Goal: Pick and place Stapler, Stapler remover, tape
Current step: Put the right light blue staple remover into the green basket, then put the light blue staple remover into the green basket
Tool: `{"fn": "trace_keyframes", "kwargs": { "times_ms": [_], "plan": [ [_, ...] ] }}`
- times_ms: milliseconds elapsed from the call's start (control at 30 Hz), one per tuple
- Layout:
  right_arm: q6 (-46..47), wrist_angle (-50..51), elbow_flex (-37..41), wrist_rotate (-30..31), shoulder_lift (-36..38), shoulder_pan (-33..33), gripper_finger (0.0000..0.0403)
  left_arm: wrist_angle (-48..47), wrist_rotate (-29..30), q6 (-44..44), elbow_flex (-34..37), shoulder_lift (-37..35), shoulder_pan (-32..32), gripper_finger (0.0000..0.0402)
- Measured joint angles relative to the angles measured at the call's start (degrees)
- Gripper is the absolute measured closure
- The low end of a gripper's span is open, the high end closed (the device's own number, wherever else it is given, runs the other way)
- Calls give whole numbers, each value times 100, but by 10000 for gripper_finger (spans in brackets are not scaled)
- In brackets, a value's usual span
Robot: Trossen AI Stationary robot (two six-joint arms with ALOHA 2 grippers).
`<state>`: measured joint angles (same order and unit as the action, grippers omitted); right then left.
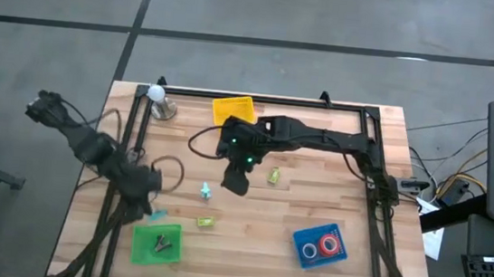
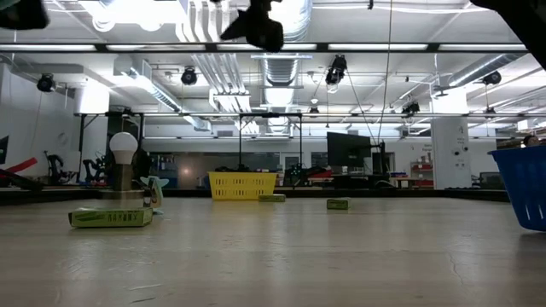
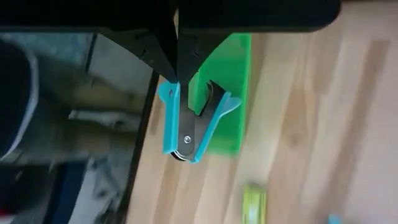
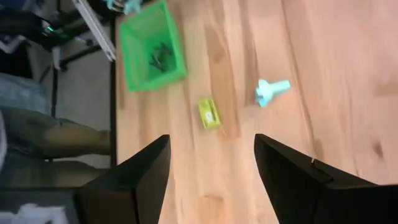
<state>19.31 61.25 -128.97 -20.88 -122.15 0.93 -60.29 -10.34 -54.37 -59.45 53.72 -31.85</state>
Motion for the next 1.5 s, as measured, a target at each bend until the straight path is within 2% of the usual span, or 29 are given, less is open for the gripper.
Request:
{"fn": "trace_keyframes", "kwargs": {
  "times_ms": [267,500,767,933,1100,1233,1333,1500],
  "plan": [
    [5,-321,1020,9,0,26,175,1108,-1096,-1001,794,442,-782,401],
    [153,-842,1635,2,0,22,174,1300,-1118,-1360,1362,795,-925,401],
    [562,-1573,1891,-16,0,22,174,2319,-1350,-1870,2032,1085,-936,400],
    [903,-1906,1956,-16,2,20,174,2371,-1348,-2132,2177,1132,-932,370],
    [1162,-2219,2002,-10,2,23,174,2366,-1216,-2336,2225,1076,-922,313],
    [1389,-2563,2096,-2,2,29,174,2359,-1147,-2123,2076,970,-914,275],
    [1580,-2908,2276,-5,2,47,175,2368,-731,-2011,1902,762,-918,260],
    [2059,-4006,2904,-7,2,107,174,2293,443,-1933,1597,184,-886,257]
  ]
}}
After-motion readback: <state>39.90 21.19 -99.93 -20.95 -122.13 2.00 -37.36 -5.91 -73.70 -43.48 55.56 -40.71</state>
